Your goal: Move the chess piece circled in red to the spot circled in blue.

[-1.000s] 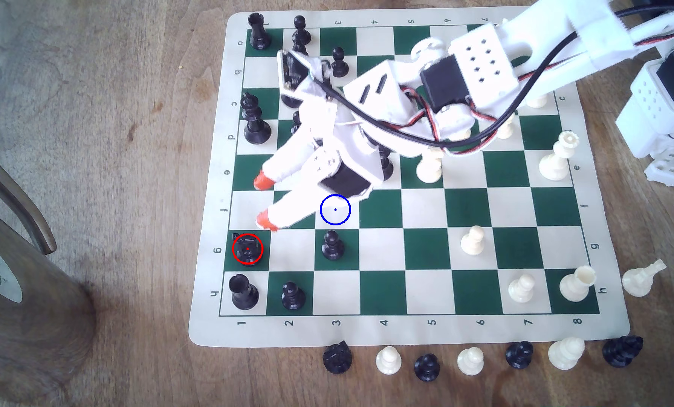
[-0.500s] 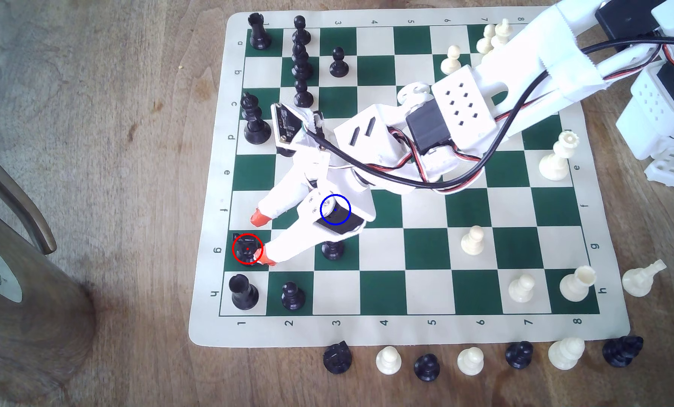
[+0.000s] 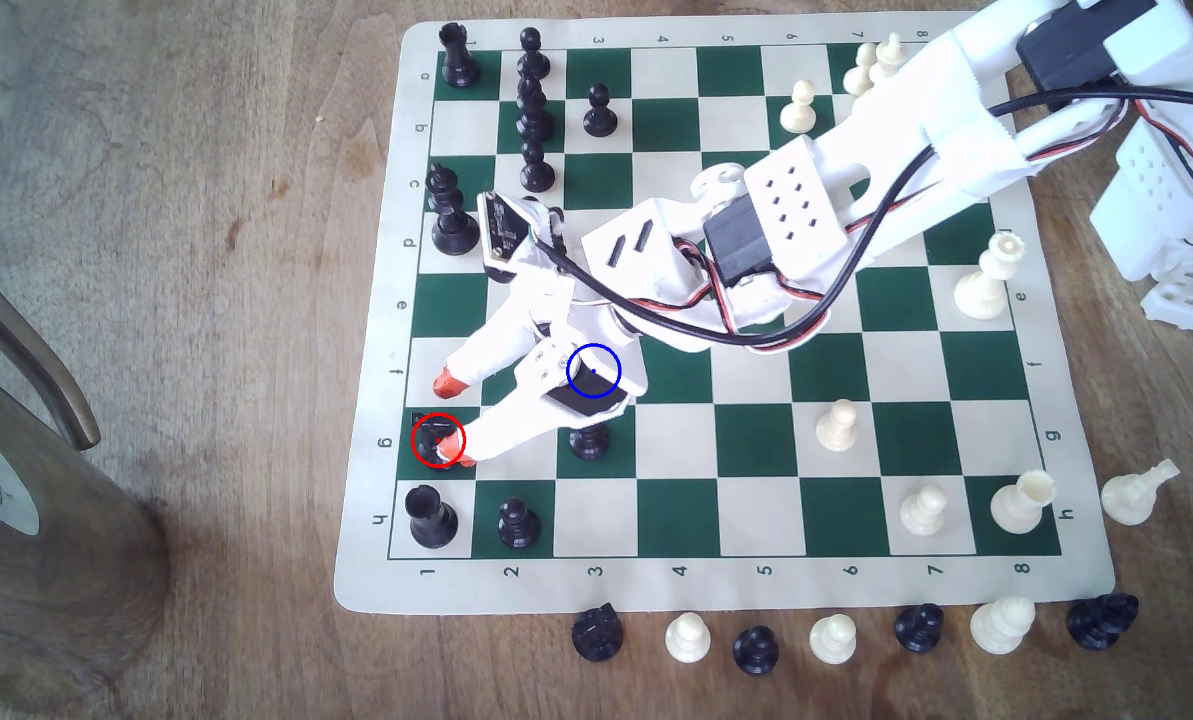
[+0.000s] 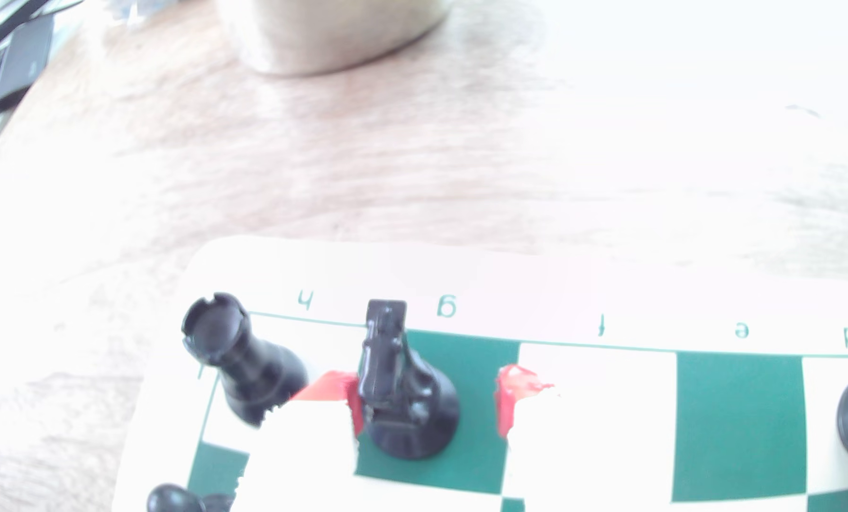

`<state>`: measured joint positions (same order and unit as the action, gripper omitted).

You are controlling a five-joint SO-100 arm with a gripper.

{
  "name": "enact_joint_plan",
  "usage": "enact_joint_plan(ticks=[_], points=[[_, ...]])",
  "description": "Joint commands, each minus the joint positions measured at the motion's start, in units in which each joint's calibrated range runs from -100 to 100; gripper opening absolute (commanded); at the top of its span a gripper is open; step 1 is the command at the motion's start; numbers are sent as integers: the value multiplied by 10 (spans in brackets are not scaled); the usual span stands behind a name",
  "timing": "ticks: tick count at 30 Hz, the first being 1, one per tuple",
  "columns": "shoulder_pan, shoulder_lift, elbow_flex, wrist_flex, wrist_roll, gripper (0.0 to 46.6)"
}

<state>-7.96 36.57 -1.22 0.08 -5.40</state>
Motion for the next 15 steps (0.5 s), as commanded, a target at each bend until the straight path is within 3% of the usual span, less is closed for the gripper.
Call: enact_joint_plan(ticks=[1,12,13,15], points=[[7,-17,-58,-28,2,148],[8,-2,-55,-61,2,128],[8,-2,-55,-60,2,117],[7,-2,-59,-44,12,43]])
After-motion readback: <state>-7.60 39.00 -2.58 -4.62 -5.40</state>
